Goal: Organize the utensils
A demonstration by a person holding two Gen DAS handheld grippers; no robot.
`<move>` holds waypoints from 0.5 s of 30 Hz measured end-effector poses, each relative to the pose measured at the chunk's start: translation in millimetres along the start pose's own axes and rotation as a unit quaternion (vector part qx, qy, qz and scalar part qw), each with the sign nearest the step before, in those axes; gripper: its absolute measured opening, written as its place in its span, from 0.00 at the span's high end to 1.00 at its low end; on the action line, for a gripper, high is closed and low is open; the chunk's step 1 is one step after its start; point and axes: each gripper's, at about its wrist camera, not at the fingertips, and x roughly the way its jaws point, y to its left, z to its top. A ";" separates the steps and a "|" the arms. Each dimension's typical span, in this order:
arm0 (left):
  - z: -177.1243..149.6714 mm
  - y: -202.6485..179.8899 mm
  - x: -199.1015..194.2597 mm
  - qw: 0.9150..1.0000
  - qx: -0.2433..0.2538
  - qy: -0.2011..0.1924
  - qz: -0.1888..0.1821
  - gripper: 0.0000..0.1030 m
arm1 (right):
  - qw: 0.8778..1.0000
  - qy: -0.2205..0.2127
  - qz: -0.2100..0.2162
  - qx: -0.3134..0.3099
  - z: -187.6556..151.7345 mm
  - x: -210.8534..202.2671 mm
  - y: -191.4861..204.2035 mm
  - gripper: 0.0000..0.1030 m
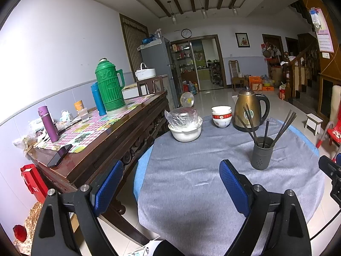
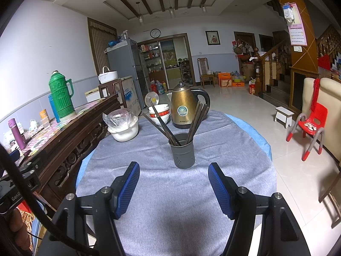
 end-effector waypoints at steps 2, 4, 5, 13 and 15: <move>-0.5 -0.1 0.3 1.000 0.000 0.000 0.000 0.11 | 1.000 0.000 0.000 0.000 0.0 0.0 0.0 0.32; -0.7 -0.1 0.4 1.000 0.000 0.000 0.000 0.11 | 1.000 0.000 0.000 0.000 0.3 0.0 -0.9 0.32; -0.8 -0.3 0.6 1.000 0.000 0.000 0.000 0.11 | 1.000 0.000 0.000 0.000 0.1 0.0 -0.1 0.32; -1.2 -1.8 4.0 1.000 0.001 0.005 -0.002 0.11 | 1.000 0.000 -0.006 -0.002 -1.8 2.2 -3.4 0.32; -0.5 -3.1 9.4 1.000 -0.001 0.011 -0.006 0.11 | 1.000 0.003 -0.009 -0.001 -2.8 3.5 -6.8 0.32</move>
